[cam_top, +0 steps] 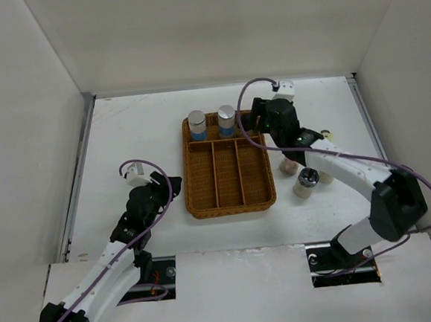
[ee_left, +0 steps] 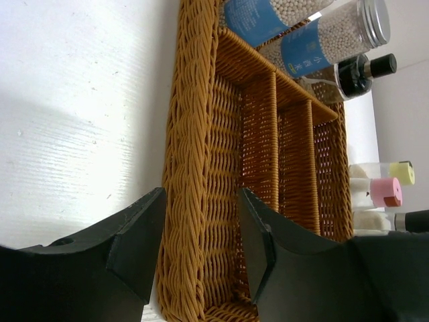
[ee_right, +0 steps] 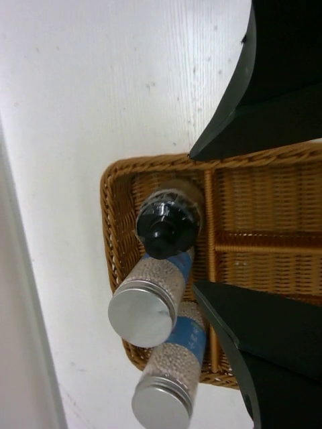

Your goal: Organize the condiment bottles

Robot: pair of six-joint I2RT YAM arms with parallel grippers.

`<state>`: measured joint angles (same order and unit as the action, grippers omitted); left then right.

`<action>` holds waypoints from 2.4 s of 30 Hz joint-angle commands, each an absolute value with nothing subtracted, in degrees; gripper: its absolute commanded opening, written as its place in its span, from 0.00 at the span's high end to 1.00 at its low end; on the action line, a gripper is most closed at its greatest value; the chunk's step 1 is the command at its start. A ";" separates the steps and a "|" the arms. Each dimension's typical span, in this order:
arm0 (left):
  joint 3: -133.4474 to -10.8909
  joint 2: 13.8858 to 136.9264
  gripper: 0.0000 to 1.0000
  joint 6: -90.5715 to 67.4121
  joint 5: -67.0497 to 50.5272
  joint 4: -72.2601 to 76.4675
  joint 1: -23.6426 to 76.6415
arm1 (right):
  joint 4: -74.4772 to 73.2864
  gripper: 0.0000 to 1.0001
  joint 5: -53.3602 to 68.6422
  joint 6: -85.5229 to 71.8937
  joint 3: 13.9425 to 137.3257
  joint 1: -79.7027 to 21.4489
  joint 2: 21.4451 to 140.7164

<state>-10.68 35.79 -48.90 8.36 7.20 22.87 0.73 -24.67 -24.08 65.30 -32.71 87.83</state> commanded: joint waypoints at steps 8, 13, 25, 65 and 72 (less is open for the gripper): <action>-12.74 36.56 0.55 -48.43 9.05 15.55 24.04 | -12.45 0.69 -35.22 -26.36 48.09 -33.53 55.58; -12.22 36.12 0.56 -48.69 10.81 17.75 24.12 | -30.37 0.39 -41.22 -36.28 43.16 -33.97 43.08; -7.56 40.78 0.52 -46.94 12.74 27.06 23.78 | -45.01 0.02 -39.20 -47.99 41.05 -39.07 46.13; -2.20 43.86 0.51 -43.42 17.75 35.95 21.49 | -14.96 0.48 -30.16 -31.74 67.65 -50.75 70.28; -2.02 42.80 0.51 -44.03 17.75 34.72 20.70 | -8.88 0.48 -25.05 -26.72 84.53 -52.42 91.73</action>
<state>-3.05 43.55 -43.40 17.39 33.58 21.10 -17.85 -27.05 -30.13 77.67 -51.24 88.31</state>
